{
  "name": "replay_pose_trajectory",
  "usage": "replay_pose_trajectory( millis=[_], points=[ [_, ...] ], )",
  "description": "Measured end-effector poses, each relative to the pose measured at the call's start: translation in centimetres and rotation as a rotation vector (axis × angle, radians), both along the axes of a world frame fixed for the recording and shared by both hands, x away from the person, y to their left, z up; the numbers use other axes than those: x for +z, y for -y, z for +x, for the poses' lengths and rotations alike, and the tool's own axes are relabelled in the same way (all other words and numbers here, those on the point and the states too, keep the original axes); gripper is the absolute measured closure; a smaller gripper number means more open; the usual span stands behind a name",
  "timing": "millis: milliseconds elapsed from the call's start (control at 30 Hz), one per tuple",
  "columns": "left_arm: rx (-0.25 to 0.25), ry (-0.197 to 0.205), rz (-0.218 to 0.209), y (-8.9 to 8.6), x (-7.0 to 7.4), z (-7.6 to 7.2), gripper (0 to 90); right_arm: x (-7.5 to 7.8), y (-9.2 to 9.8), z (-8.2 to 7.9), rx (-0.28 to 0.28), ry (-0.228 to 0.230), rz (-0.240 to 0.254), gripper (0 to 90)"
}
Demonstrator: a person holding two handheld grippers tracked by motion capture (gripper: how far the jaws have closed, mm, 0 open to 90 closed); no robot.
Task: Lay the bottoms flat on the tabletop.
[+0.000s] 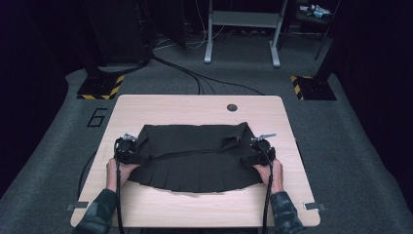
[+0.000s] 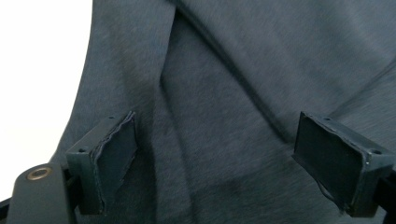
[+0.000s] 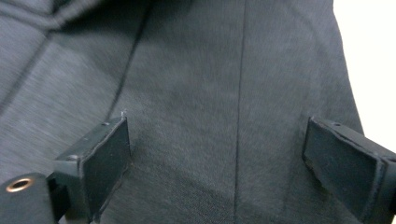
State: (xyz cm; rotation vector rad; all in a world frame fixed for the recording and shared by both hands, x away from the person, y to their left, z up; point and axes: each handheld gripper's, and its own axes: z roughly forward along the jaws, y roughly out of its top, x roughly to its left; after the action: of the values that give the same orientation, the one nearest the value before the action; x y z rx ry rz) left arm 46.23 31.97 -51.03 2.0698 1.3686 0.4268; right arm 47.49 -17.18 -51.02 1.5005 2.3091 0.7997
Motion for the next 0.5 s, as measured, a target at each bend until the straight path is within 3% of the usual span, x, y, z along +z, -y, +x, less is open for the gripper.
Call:
replay_pose_trajectory(
  millis=[100, 200, 367, 500],
  points=[
    [0.000, 0.005, 0.021, 0.2, -0.5, -0.3, 12.3, -0.4, -0.3, -0.4, 0.000, 0.036, -0.032, 5.4],
    [-0.003, 0.013, 0.040, 0.3, -0.5, -0.5, 12.3, -0.4, -0.3, -0.4, -0.003, 0.033, -0.030, 5.2],
    [0.014, 0.039, 0.025, 0.4, -0.8, -1.1, 12.5, -0.5, -0.1, -0.9, 0.001, 0.054, -0.022, 5.5],
    [0.010, 0.033, 0.025, 0.4, -0.7, -1.4, 12.4, -0.6, 0.0, -1.2, 0.003, 0.059, -0.018, 5.8]
  ],
)
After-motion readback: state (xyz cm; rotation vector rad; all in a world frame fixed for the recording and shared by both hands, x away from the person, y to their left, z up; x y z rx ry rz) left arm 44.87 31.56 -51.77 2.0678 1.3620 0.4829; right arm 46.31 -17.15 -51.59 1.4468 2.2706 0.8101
